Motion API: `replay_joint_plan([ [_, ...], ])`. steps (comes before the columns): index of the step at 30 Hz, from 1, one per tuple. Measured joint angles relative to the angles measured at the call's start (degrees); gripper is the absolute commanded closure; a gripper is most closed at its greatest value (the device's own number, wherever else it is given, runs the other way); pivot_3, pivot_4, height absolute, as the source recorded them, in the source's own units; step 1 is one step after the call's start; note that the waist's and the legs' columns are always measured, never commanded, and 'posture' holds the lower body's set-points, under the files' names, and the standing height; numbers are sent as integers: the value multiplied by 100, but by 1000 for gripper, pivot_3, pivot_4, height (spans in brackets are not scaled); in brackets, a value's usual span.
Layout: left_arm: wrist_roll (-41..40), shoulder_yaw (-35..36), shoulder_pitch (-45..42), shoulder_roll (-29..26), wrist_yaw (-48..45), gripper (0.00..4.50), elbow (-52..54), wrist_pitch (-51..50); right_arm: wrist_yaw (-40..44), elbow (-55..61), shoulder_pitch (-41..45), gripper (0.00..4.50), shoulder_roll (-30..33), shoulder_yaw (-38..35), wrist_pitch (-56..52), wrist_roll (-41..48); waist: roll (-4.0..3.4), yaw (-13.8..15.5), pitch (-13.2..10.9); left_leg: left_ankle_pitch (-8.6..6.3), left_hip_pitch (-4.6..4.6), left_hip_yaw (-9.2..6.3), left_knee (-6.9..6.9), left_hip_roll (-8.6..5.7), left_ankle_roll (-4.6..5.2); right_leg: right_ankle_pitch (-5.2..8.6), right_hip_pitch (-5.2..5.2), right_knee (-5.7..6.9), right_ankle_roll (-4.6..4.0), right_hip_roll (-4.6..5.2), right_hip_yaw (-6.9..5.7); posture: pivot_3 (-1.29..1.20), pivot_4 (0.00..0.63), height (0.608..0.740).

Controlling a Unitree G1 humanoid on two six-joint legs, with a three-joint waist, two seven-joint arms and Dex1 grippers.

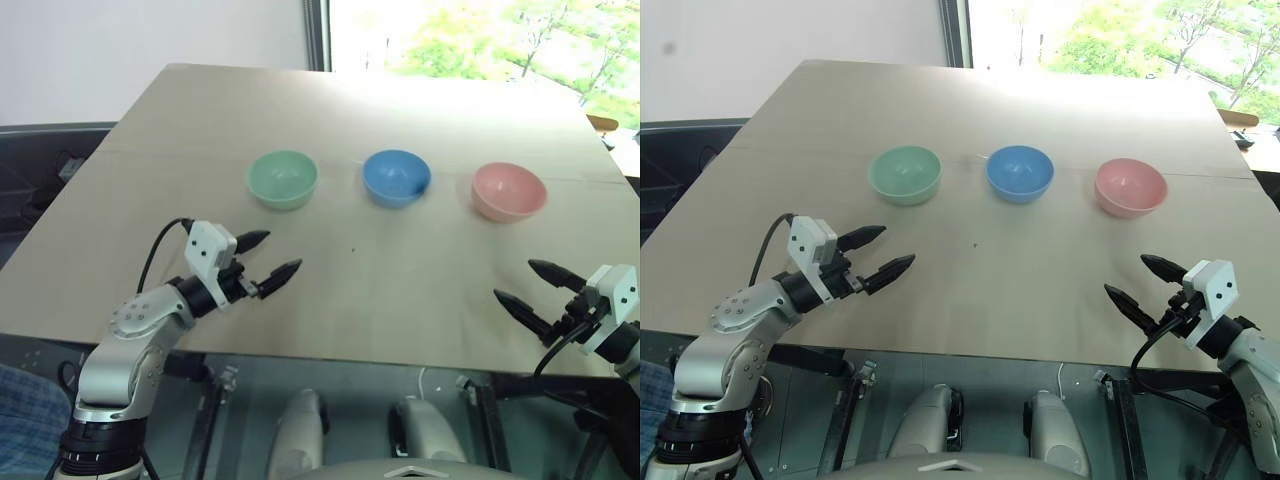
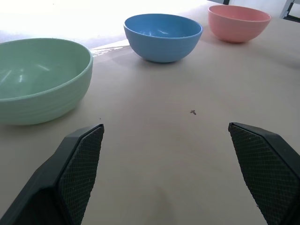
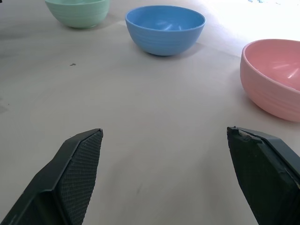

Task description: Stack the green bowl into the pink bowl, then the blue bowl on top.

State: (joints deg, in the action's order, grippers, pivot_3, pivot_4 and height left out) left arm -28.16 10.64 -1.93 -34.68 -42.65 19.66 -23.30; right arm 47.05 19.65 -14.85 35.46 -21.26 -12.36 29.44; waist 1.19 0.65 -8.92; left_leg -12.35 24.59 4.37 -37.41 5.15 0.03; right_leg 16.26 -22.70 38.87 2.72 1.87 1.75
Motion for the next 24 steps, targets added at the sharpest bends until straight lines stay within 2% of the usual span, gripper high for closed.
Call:
replay_joint_plan([
  [24,-3,-21,121,52,-101,0,-64,249,32,-388,115,43,177,-53,143,-224,0,0,0,0,0,1,0,0,0,0,0,-1,0,0,0,0,150,740],
])
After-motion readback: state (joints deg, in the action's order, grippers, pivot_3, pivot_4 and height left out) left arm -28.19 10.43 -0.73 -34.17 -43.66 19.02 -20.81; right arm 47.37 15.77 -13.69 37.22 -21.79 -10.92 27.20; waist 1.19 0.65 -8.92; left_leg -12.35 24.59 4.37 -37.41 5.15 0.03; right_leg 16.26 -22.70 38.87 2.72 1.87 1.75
